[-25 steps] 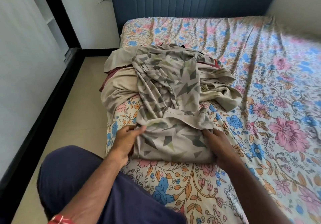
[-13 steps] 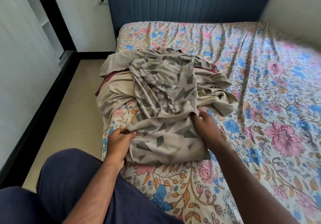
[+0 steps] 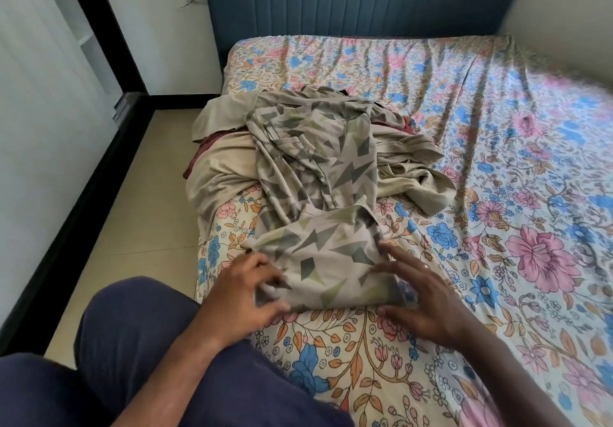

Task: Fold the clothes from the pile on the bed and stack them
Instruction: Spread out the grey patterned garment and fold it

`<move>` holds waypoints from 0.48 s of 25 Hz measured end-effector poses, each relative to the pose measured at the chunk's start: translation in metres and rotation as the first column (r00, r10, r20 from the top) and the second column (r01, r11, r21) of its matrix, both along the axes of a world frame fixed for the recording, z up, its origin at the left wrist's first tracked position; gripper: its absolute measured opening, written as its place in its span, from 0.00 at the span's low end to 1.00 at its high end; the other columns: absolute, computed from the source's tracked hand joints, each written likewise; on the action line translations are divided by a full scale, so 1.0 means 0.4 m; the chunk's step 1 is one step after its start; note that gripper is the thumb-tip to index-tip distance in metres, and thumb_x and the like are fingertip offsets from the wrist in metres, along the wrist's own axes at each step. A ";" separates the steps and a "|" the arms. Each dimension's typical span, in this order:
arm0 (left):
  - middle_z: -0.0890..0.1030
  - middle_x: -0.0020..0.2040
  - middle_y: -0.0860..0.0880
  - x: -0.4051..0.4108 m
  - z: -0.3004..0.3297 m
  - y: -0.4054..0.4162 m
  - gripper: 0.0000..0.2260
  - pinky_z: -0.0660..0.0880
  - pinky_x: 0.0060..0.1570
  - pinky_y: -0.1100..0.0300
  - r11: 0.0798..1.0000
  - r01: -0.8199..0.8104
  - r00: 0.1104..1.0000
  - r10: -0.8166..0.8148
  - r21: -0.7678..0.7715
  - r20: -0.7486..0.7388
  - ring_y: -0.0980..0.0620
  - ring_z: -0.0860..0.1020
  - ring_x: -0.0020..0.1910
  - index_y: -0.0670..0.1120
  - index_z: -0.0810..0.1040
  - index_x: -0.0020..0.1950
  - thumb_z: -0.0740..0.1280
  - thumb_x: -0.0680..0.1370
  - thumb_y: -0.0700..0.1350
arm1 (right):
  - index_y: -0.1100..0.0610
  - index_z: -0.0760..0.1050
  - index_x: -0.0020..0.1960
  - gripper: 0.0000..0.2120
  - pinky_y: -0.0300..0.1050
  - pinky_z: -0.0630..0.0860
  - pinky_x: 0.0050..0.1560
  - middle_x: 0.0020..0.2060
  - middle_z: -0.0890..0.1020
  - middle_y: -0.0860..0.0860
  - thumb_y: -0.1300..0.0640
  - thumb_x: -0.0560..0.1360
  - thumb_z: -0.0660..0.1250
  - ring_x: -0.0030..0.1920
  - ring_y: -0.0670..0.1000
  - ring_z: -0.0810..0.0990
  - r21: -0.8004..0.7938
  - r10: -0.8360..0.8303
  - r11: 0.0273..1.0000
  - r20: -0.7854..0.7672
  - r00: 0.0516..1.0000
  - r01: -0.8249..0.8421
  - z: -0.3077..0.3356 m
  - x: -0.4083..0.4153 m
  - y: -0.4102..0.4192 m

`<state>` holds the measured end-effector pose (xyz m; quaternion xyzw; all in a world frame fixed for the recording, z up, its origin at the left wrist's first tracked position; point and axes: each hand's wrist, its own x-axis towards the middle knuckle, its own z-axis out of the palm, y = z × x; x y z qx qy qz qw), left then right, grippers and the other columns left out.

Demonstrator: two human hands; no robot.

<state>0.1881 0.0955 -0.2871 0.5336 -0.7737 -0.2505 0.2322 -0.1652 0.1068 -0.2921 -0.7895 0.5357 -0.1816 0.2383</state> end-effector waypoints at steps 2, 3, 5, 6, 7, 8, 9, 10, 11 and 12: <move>0.59 0.77 0.62 -0.004 -0.009 0.009 0.37 0.62 0.72 0.51 0.992 0.083 0.922 -0.114 0.099 0.370 0.61 0.58 0.74 0.65 0.67 0.75 0.74 0.68 0.67 | 0.31 0.56 0.78 0.33 0.51 0.45 0.78 0.81 0.43 0.32 0.33 0.77 0.65 0.81 0.38 0.39 0.076 0.105 0.993 -0.224 0.969 -0.090 -0.014 -0.021 0.001; 0.49 0.81 0.62 -0.003 -0.013 0.007 0.44 0.56 0.76 0.46 0.989 0.071 0.867 -0.127 0.133 0.481 0.61 0.50 0.77 0.66 0.57 0.79 0.73 0.68 0.69 | 0.31 0.51 0.79 0.33 0.50 0.41 0.78 0.80 0.40 0.33 0.33 0.78 0.61 0.80 0.37 0.33 0.062 0.137 0.990 -0.313 0.940 -0.124 -0.021 -0.023 -0.007; 0.35 0.79 0.62 -0.008 -0.015 0.001 0.45 0.48 0.78 0.40 0.983 0.046 0.823 -0.139 0.178 0.551 0.61 0.40 0.78 0.69 0.44 0.79 0.68 0.71 0.71 | 0.33 0.49 0.80 0.29 0.50 0.38 0.78 0.81 0.40 0.36 0.36 0.82 0.54 0.79 0.39 0.30 0.001 0.163 0.984 -0.399 0.902 -0.177 -0.029 -0.016 -0.033; 0.34 0.78 0.62 -0.013 -0.011 0.000 0.41 0.47 0.78 0.39 0.984 0.050 0.812 -0.142 0.173 0.567 0.60 0.39 0.79 0.70 0.42 0.78 0.66 0.75 0.68 | 0.34 0.52 0.80 0.26 0.50 0.37 0.79 0.81 0.44 0.37 0.37 0.82 0.52 0.80 0.40 0.31 -0.030 0.170 0.979 -0.410 0.896 -0.200 -0.031 -0.012 -0.046; 0.36 0.78 0.62 -0.018 -0.002 -0.002 0.35 0.48 0.78 0.40 0.990 0.062 0.799 -0.127 0.130 0.588 0.58 0.42 0.80 0.70 0.43 0.78 0.65 0.79 0.62 | 0.34 0.55 0.79 0.25 0.50 0.35 0.79 0.81 0.47 0.37 0.38 0.82 0.49 0.80 0.41 0.32 -0.049 0.180 0.975 -0.412 0.893 -0.218 -0.027 -0.012 -0.055; 0.41 0.78 0.63 -0.015 0.003 -0.008 0.31 0.49 0.77 0.42 0.993 0.080 0.788 -0.115 0.084 0.605 0.57 0.48 0.80 0.69 0.48 0.78 0.63 0.83 0.54 | 0.36 0.58 0.78 0.25 0.49 0.33 0.78 0.81 0.51 0.38 0.37 0.82 0.47 0.81 0.40 0.34 -0.048 0.197 0.971 -0.399 0.895 -0.236 -0.017 -0.013 -0.061; 0.47 0.78 0.64 -0.002 0.012 -0.018 0.28 0.51 0.76 0.45 0.992 0.087 0.809 -0.121 0.086 0.575 0.56 0.56 0.77 0.69 0.54 0.78 0.62 0.84 0.48 | 0.38 0.62 0.77 0.26 0.47 0.32 0.79 0.80 0.55 0.38 0.35 0.82 0.45 0.81 0.40 0.38 -0.028 0.224 0.968 -0.362 0.905 -0.251 -0.003 -0.016 -0.064; 0.54 0.77 0.63 0.015 0.031 -0.030 0.26 0.55 0.76 0.48 0.984 0.081 0.865 -0.150 0.161 0.479 0.56 0.62 0.73 0.68 0.62 0.76 0.61 0.84 0.45 | 0.40 0.66 0.76 0.28 0.47 0.36 0.80 0.78 0.63 0.39 0.33 0.81 0.44 0.82 0.40 0.45 0.013 0.248 0.967 -0.297 0.922 -0.256 0.015 -0.021 -0.064; 0.63 0.77 0.59 0.034 0.052 -0.041 0.23 0.61 0.74 0.50 0.951 0.084 0.930 -0.182 0.298 0.319 0.55 0.68 0.69 0.69 0.69 0.71 0.62 0.83 0.43 | 0.43 0.71 0.74 0.31 0.50 0.48 0.82 0.72 0.74 0.41 0.30 0.81 0.45 0.81 0.41 0.57 0.069 0.256 0.967 -0.192 0.948 -0.247 0.045 -0.024 -0.059; 0.72 0.73 0.55 0.052 0.082 -0.049 0.21 0.69 0.71 0.51 0.895 0.106 0.967 -0.194 0.433 0.165 0.54 0.74 0.64 0.70 0.74 0.65 0.63 0.83 0.43 | 0.47 0.77 0.69 0.33 0.51 0.67 0.75 0.59 0.82 0.42 0.28 0.80 0.48 0.71 0.45 0.74 0.132 0.247 0.962 -0.056 0.967 -0.238 0.082 -0.025 -0.050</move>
